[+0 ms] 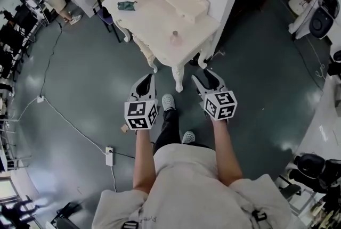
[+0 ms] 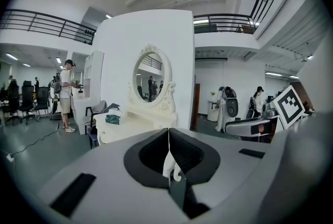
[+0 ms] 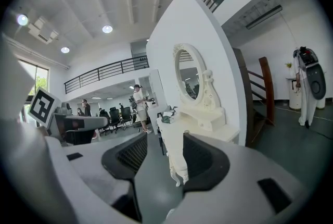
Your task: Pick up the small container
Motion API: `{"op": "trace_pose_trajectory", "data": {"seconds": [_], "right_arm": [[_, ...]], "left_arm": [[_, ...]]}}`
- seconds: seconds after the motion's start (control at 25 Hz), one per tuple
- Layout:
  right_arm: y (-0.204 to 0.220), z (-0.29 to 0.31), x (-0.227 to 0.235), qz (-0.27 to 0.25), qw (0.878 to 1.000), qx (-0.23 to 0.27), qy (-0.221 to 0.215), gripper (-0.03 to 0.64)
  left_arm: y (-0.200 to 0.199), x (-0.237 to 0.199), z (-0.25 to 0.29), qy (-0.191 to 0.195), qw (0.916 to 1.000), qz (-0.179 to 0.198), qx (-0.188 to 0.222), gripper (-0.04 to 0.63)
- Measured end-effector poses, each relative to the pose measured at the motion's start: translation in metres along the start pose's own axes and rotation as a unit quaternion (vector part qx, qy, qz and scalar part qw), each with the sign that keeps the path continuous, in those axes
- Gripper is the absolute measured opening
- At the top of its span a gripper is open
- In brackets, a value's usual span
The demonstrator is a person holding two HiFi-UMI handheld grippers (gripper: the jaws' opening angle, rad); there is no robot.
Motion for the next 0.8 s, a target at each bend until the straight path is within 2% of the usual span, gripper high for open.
{"op": "trace_pose_trajectory", "data": {"seconds": [0.36,0.8], "right_arm": [[-0.019,0.076,0.030,-0.036,0.999,-0.023,-0.004,0.222],[-0.035,0.194,0.061,-0.014,1.000,-0.021,-0.009,0.222]], "left_arm": [[-0.035,-0.033,0.077,0.005,0.9995,-0.015,0.026,0.028],[-0.065,-0.102,0.166,0.005,0.9999,-0.010,-0.004,0.028]]}}
Point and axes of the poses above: the fingertips, and each gripper's own axes: z forward along the fingers, x to its right, y out of its underside, the point moved 7 cm from there along -z, backward along the fingers, and after that the axes turned 6 degrees about -z, right-handed, at the moved point
